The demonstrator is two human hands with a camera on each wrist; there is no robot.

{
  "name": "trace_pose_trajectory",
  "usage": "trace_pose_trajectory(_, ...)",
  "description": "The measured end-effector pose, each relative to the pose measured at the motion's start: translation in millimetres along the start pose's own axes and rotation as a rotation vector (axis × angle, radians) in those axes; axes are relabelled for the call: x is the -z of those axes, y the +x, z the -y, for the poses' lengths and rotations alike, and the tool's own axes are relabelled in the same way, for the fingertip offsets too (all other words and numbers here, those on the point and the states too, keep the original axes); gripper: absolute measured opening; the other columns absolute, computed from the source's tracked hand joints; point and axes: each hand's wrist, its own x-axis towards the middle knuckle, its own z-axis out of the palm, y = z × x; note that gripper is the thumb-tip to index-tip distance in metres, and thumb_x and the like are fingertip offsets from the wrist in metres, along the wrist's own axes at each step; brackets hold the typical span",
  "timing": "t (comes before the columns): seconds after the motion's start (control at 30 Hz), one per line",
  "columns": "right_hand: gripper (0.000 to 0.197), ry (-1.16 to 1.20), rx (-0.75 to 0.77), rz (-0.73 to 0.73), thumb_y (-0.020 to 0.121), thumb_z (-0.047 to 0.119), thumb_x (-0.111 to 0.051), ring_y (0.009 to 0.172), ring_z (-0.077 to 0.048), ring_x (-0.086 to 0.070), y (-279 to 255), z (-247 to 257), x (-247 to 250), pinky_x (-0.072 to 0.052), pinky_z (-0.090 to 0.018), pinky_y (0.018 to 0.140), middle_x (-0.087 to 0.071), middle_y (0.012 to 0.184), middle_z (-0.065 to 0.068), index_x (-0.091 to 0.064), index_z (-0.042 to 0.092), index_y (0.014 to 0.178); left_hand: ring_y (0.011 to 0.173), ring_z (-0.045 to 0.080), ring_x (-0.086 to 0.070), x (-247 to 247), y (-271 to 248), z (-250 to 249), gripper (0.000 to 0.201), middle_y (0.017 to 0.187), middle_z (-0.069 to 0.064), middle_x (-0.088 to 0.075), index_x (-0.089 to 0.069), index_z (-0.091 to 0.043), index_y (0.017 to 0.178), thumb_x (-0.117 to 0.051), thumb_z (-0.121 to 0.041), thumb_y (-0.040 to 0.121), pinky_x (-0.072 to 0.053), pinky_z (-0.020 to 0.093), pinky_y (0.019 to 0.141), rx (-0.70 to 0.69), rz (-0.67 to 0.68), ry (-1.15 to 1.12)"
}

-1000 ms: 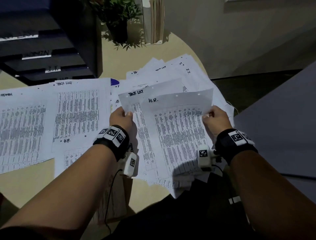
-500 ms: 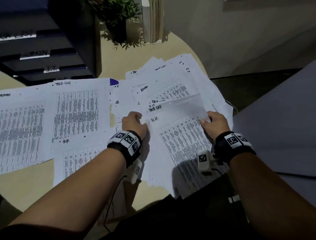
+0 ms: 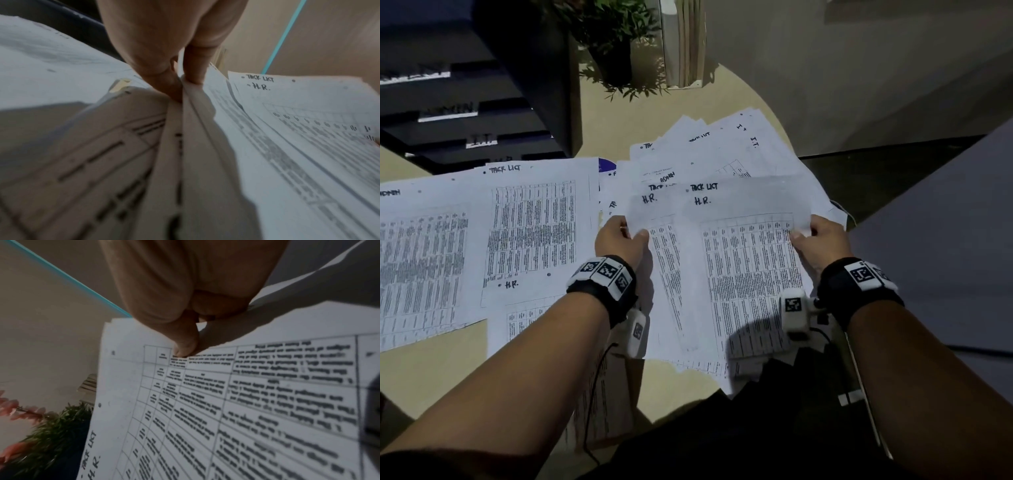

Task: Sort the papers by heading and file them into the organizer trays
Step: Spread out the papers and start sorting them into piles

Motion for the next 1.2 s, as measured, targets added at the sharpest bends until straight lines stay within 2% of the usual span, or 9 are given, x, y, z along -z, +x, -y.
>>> trace_pose_trajectory(0.17, 0.029, 0.089, -0.033, 0.046, 0.088, 0.001, -0.061, 0.101, -0.026, -0.068, -0.8, -1.9, -12.5, -0.052, -0.046, 0.098, -0.073, 0.102, -0.003, -0.072, 0.027, 0.089, 0.086, 0.011, -0.064, 1.0, -10.5, 1.9, 0.021, 0.093, -0.008, -0.067, -0.062, -0.019, 0.107, -0.069, -0.019, 0.087, -0.051, 0.031, 0.076, 0.019, 0.090, -0.245)
trace_pose_trajectory(0.27, 0.031, 0.152, -0.032, 0.065, 0.086, 0.007, -0.062, 0.104, -0.022, -0.067, 2.0, -3.4, -15.2, -0.050, -0.045, 0.101, -0.074, 0.104, 0.002, -0.075, 0.035, 0.085, 0.097, 0.013, -0.065, 4.6, -11.7, -1.1, 0.024, 0.102, -0.008, -0.068, -0.061, -0.021, 0.114, -0.066, -0.017, 0.091, -0.048, 0.030, 0.083, -0.029, 0.139, -0.283)
trace_pose_trajectory(0.43, 0.028, 0.317, -0.054, 0.104, 0.092, -0.006, -0.057, 0.090, -0.016, -0.065, -2.2, 8.3, -19.2, -0.049, -0.034, 0.093, -0.071, 0.108, -0.006, -0.069, 0.011, 0.110, 0.094, 0.017, -0.066, 10.5, -8.9, -0.9, 0.020, 0.098, -0.005, -0.069, -0.059, -0.018, 0.103, -0.071, -0.021, 0.088, -0.051, 0.033, 0.086, -0.052, 0.108, -0.292)
trace_pose_trajectory(0.5, 0.028, 0.322, -0.066, 0.107, 0.092, -0.005, -0.057, 0.101, -0.024, -0.068, -5.0, 12.5, -19.6, -0.052, -0.039, 0.095, -0.071, 0.109, -0.009, -0.069, 0.017, 0.103, 0.094, 0.022, -0.066, 13.7, -9.7, -1.3, 0.015, 0.095, -0.002, -0.068, -0.058, -0.017, 0.099, -0.068, -0.022, 0.089, -0.051, 0.034, 0.086, -0.051, 0.088, -0.264)
trace_pose_trajectory(0.63, 0.024, 0.076, 0.023, 0.018, 0.087, 0.007, -0.061, 0.097, -0.027, -0.069, -5.3, 10.8, -21.6, -0.054, -0.049, 0.093, -0.074, 0.103, -0.005, -0.069, 0.029, 0.085, 0.087, 0.021, -0.066, 23.6, -11.5, -4.9, 0.040, 0.091, -0.002, -0.066, -0.049, -0.021, 0.131, -0.057, -0.007, 0.094, -0.049, 0.026, 0.075, -0.012, 0.030, -0.201)
trace_pose_trajectory(0.73, 0.012, -0.101, 0.076, -0.031, 0.089, 0.011, -0.057, 0.092, -0.031, -0.067, -7.3, 13.7, -25.8, -0.056, -0.046, 0.088, -0.072, 0.096, -0.008, -0.067, 0.017, 0.089, 0.076, 0.019, -0.061, 36.2, -14.9, -8.2, 0.051, 0.094, 0.000, -0.061, -0.042, -0.030, 0.136, -0.054, -0.002, 0.094, -0.050, 0.029, 0.071, -0.055, -0.088, -0.160)
trace_pose_trajectory(0.87, 0.027, -0.337, 0.185, -0.139, 0.095, 0.018, -0.057, 0.081, -0.033, -0.058, -10.1, 20.2, -27.0, -0.041, -0.029, 0.071, -0.057, 0.086, -0.018, -0.064, -0.003, 0.081, 0.091, 0.022, -0.066, 55.6, -9.7, -9.2, 0.025, 0.102, -0.002, -0.068, -0.066, -0.018, 0.107, -0.053, -0.001, 0.095, -0.056, 0.036, 0.085, -0.182, -0.182, -0.036)
trace_pose_trajectory(1.07, 0.026, -0.436, 0.253, -0.169, 0.100, 0.014, -0.052, 0.115, -0.033, -0.057, -13.5, 40.5, -24.1, -0.043, -0.030, 0.089, -0.061, 0.129, -0.015, -0.071, 0.008, 0.116, 0.117, 0.025, -0.055, 78.1, -15.6, -25.1, 0.074, 0.143, 0.011, -0.045, -0.049, -0.010, 0.142, -0.049, 0.024, 0.077, -0.050, 0.037, 0.101, -0.411, -0.149, 0.143)
trace_pose_trajectory(1.2, 0.023, -0.212, 0.371, -0.212, 0.096, 0.004, -0.049, 0.099, -0.035, -0.061, -18.3, 58.5, -20.9, -0.042, -0.026, 0.078, -0.067, 0.105, -0.017, -0.071, 0.005, 0.104, 0.118, 0.025, -0.055, 93.6, -18.8, -37.8, 0.070, 0.138, 0.011, -0.050, -0.054, -0.004, 0.137, -0.049, 0.026, 0.074, -0.048, 0.029, 0.099, -0.553, -0.302, 0.148)
